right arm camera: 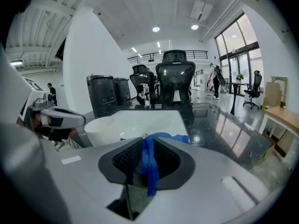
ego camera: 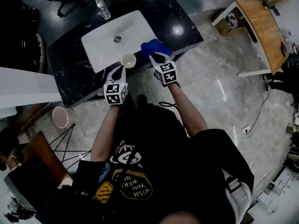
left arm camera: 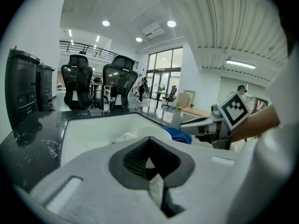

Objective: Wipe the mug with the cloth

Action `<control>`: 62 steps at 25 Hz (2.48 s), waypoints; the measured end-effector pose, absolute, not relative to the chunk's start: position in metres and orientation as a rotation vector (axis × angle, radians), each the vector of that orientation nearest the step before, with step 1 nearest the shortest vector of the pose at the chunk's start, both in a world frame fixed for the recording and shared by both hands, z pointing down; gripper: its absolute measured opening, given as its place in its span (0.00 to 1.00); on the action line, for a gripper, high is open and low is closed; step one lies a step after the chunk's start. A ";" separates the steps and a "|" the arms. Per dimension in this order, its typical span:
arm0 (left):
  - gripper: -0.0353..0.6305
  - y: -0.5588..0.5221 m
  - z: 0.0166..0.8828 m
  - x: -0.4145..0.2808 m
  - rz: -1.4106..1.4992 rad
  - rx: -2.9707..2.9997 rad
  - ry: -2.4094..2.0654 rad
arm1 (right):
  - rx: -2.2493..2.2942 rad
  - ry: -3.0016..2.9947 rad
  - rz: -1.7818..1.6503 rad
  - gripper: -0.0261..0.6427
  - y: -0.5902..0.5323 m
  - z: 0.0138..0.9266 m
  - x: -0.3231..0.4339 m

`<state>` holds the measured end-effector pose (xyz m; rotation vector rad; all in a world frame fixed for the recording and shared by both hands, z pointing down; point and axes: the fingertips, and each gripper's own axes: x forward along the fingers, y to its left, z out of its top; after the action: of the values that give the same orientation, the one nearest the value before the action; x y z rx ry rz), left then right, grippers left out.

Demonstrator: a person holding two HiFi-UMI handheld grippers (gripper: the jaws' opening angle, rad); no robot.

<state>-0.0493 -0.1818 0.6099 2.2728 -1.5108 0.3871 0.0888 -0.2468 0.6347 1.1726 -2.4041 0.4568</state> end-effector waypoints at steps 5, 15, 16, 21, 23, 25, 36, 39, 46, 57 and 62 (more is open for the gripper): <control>0.06 -0.196 0.608 -0.055 0.366 2.283 -1.545 | 1.171 -2.321 0.434 0.40 -0.261 0.653 0.089; 0.06 -0.192 0.613 -0.069 0.333 2.238 -1.574 | 1.102 -2.195 0.510 0.53 -0.280 0.699 0.089; 0.06 -0.190 0.616 -0.071 0.338 2.235 -1.572 | 1.097 -2.211 0.517 0.45 -0.277 0.699 0.087; 0.06 -0.188 0.620 -0.076 0.344 2.227 -1.564 | 1.036 -2.265 0.500 0.19 -0.259 0.696 0.071; 0.06 -0.189 0.619 -0.076 0.351 2.231 -1.561 | 0.970 -2.301 0.498 0.19 -0.245 0.696 0.064; 0.06 -0.190 0.618 -0.077 0.364 2.234 -1.566 | 0.872 -2.352 0.502 0.18 -0.225 0.694 0.059; 0.06 -0.215 0.617 -0.072 0.286 2.168 -1.507 | 0.940 -2.393 0.345 0.17 -0.244 0.644 0.052; 0.06 -0.216 0.618 -0.072 0.247 2.140 -1.512 | 0.762 -2.392 0.249 0.17 -0.201 0.656 0.033; 0.06 -0.218 0.616 -0.071 0.223 2.115 -1.534 | 0.678 -2.478 0.324 0.17 -0.154 0.648 0.033; 0.06 -0.214 0.619 -0.070 0.159 2.059 -1.544 | 0.782 -2.361 0.358 0.17 -0.186 0.659 0.032; 0.06 -0.214 0.618 -0.071 0.147 2.048 -1.551 | 0.611 -2.341 0.330 0.17 -0.136 0.676 0.027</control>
<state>-0.0707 -0.2139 0.6180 2.0481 -1.5506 0.1472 0.0267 -0.1361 0.6758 0.6105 -2.3409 0.3299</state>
